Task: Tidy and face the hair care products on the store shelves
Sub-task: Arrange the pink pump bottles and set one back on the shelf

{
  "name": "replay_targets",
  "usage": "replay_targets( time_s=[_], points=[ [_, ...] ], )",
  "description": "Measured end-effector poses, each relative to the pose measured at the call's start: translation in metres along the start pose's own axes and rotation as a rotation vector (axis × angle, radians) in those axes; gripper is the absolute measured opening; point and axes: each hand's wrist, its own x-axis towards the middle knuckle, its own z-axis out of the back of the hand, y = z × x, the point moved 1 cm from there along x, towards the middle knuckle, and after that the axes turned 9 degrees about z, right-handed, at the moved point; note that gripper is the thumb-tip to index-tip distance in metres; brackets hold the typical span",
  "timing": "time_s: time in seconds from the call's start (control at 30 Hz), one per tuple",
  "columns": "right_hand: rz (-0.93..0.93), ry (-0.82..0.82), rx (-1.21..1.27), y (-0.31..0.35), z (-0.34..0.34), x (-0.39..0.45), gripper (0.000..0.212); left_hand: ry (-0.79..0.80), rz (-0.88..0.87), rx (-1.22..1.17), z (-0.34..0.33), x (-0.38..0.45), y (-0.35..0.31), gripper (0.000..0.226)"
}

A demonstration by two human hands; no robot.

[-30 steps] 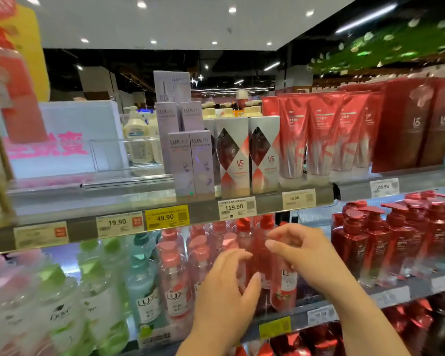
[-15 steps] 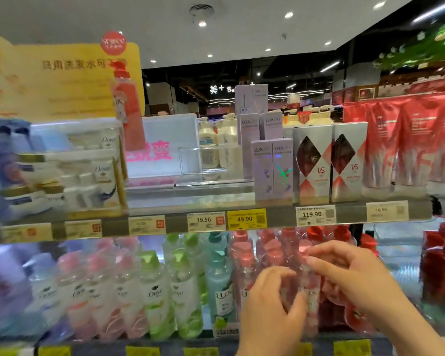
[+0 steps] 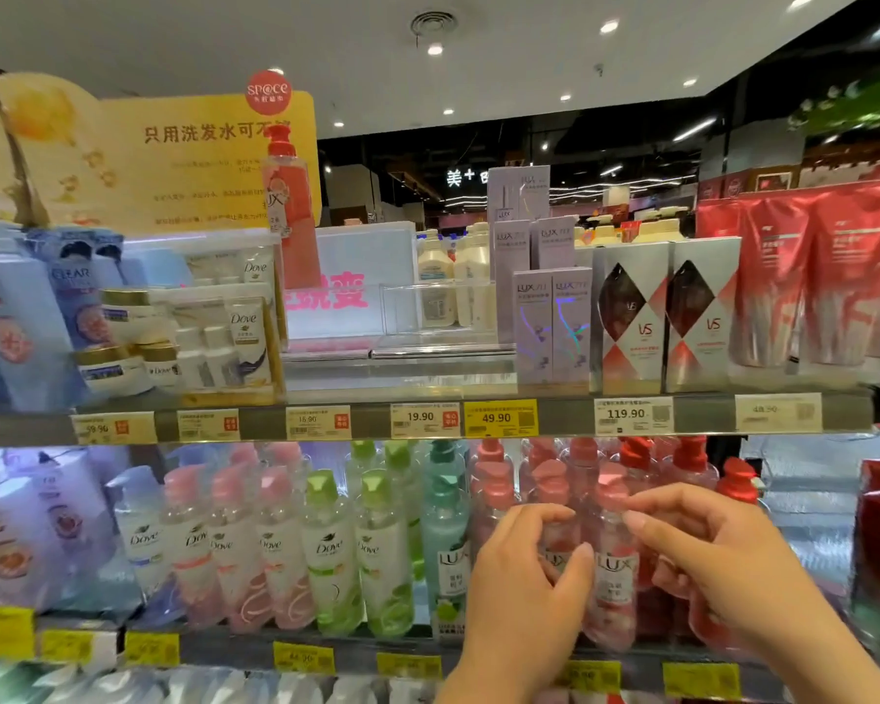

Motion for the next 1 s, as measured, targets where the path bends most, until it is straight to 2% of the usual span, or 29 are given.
replay_targets(
  time_s=[0.13,0.33,0.5,0.67,0.8,1.0],
  points=[
    [0.006,0.015,0.035,0.003,0.021,-0.007,0.011,-0.036,0.026,-0.010,-0.014,-0.009,-0.016,0.022],
    [0.046,0.140,-0.013,0.016,0.065,-0.017,0.007,-0.132,0.081,-0.075,-0.042,-0.032,-0.052,0.019],
    [0.104,0.222,0.046,0.030,0.072,-0.018,0.005,-0.262,0.111,-0.124,-0.033,-0.047,-0.068,0.021],
    [0.210,0.348,0.102,0.056,0.033,-0.002,0.005,-0.371,0.120,-0.049,0.014,-0.047,-0.069,0.026],
    [0.276,0.406,0.119,0.074,-0.021,0.013,0.007,-0.421,0.097,-0.083,0.069,-0.044,-0.053,0.021],
    [0.419,0.344,0.115,0.111,-0.123,0.044,0.009,-0.434,0.042,-0.127,0.171,-0.020,-0.005,0.020]
  ],
)
